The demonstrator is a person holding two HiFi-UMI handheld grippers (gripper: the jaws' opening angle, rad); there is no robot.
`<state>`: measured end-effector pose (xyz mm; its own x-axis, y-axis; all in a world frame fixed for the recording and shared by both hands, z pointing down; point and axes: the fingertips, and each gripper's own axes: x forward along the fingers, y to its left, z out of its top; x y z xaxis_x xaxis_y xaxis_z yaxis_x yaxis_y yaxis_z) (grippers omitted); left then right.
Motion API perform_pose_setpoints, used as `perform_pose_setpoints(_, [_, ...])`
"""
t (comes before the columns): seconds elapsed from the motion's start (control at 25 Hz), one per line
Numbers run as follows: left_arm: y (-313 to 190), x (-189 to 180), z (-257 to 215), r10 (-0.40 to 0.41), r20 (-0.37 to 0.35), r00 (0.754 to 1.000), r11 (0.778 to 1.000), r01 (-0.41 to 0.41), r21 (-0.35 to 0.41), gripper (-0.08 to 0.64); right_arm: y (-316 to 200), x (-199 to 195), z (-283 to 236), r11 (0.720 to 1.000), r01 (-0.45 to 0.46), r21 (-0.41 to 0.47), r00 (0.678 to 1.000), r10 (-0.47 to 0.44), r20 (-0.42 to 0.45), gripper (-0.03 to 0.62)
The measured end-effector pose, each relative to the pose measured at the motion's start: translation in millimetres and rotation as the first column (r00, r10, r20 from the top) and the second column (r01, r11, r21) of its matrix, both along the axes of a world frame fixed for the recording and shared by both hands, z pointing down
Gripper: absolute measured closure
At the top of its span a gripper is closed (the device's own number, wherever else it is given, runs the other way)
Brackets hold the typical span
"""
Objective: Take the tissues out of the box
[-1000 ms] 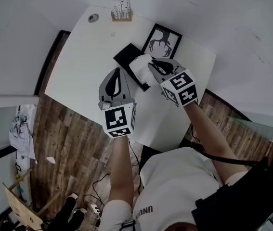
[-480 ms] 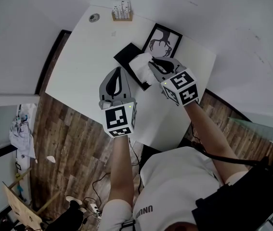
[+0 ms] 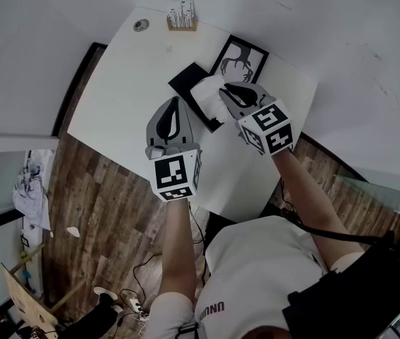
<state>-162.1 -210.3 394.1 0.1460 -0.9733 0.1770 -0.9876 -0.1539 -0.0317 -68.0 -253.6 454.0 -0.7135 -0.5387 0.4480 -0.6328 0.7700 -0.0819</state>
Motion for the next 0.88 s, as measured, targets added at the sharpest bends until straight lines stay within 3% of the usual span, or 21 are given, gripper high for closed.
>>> perform_pose_setpoints(0.88, [9.9, -4.8, -17.1, -0.029, 0.015, 0.999, 0.999, 0.029, 0.033, 0.546, 3.1, 3.6, -41.7, 0.997, -0.014, 0.076, 0.997, 0.009, 0.077, 0.525])
